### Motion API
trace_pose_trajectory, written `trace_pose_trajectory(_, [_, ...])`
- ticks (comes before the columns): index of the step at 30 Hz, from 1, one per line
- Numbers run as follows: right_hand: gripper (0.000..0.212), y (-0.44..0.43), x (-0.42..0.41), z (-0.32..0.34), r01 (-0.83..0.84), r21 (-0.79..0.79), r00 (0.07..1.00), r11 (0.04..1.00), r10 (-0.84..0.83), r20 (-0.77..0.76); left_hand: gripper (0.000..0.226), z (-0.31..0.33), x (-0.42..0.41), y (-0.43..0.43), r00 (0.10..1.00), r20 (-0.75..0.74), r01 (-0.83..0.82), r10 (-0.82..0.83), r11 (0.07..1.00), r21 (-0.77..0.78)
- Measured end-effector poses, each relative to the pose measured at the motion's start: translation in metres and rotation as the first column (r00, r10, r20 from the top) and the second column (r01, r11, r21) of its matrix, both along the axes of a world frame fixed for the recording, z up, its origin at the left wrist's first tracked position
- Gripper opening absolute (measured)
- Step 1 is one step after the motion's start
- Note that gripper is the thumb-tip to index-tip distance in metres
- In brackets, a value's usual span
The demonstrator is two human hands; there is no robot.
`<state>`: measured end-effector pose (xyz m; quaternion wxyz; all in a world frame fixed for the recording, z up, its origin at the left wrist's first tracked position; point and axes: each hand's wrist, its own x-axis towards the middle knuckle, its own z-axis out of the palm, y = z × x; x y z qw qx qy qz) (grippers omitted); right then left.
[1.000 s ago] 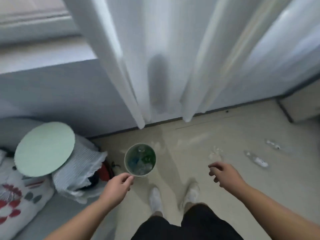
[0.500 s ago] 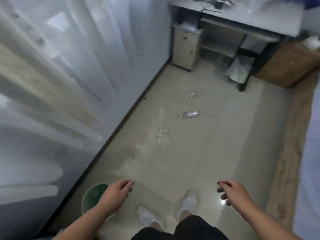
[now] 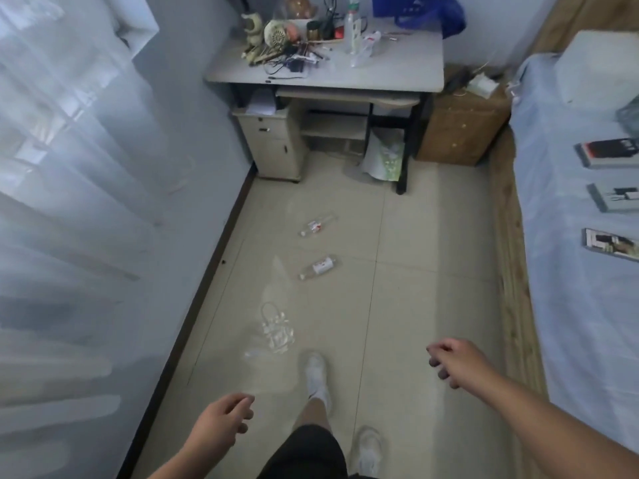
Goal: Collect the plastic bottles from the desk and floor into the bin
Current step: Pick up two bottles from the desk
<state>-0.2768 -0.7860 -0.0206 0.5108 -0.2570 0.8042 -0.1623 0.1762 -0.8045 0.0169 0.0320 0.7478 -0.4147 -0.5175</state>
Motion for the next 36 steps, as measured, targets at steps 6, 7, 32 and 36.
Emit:
trace_pose_trajectory(6, [0.013, -0.135, -0.039, 0.018, 0.114, -0.152, 0.993, 0.982, -0.115, -0.002, 0.013, -0.028, -0.032, -0.106, 0.999, -0.028, -0.018, 0.020, 0.998, 0.055])
trace_pose_trajectory(7, [0.013, -0.151, -0.044, 0.020, 0.130, -0.153, 0.991, 0.980, -0.133, -0.006, 0.013, -0.031, -0.041, -0.131, 0.999, -0.040, -0.011, 0.013, 0.998, 0.060])
trace_pose_trajectory(32, [0.021, -0.391, -0.292, 0.014, 0.120, 0.077, 0.992, 0.990, -0.116, -0.050, 0.020, 0.024, -0.351, -0.556, 0.985, -0.129, 0.099, -0.113, 0.989, -0.111])
trace_pose_trajectory(36, [0.016, -0.510, -0.326, 0.039, 0.049, -0.035, 0.996, 0.998, -0.051, -0.075, 0.025, 0.015, -0.347, -0.572, 0.994, -0.105, 0.013, -0.019, 0.998, -0.057])
